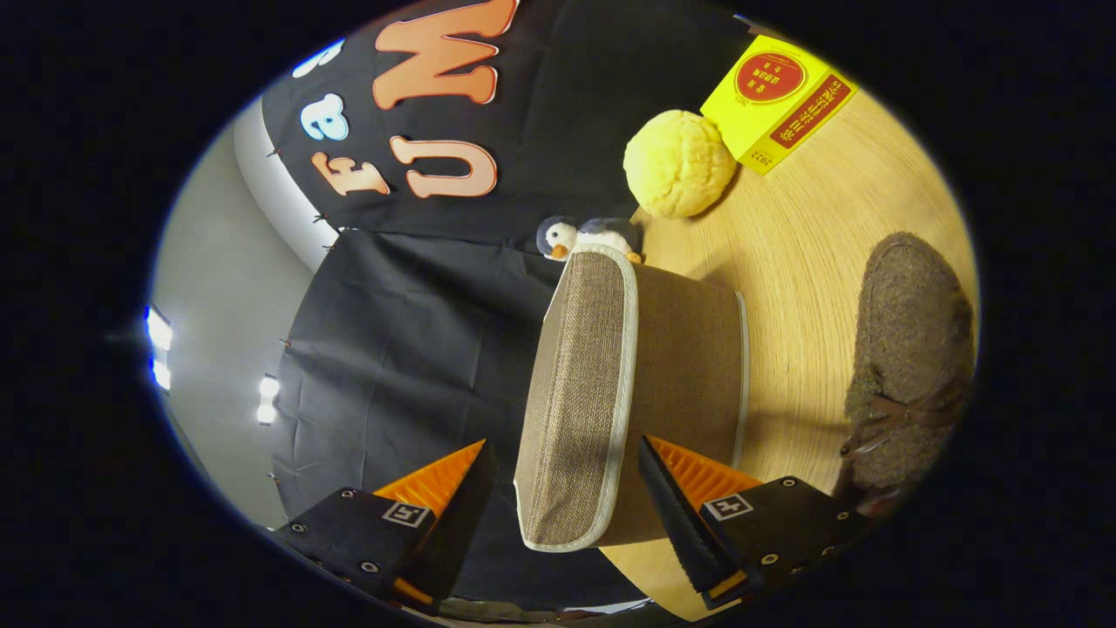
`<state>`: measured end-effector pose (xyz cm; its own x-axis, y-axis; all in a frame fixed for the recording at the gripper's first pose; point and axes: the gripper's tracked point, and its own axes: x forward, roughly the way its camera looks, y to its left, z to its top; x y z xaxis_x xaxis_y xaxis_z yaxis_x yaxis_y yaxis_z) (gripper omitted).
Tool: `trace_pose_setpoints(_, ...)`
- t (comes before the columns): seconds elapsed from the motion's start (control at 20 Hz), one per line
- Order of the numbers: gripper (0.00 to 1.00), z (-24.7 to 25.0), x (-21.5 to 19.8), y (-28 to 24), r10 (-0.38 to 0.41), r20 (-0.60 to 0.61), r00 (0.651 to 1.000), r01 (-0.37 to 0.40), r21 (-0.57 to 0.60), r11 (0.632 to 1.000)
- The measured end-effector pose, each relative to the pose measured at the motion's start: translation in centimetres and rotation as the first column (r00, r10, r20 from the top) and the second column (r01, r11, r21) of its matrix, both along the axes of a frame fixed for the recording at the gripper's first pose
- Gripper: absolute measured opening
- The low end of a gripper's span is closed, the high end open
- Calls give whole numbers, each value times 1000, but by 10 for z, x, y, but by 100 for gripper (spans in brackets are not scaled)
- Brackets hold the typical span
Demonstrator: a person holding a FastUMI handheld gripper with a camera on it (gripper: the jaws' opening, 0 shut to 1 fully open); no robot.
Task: Open the storage box then place both shoes into the box .Put the left shoe in first, then the right shoe, with the right side of both shoes facing outward in a uniform manner.
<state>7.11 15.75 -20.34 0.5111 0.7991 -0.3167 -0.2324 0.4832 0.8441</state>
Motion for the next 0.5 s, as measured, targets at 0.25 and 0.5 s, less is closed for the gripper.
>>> trace_pose_setpoints(0.25,98,-9,-4,6,51,-42,998,-50,33,998)
trace_pose_setpoints(0.5,96,12,-9,16,88,-26,996,-83,140,987)
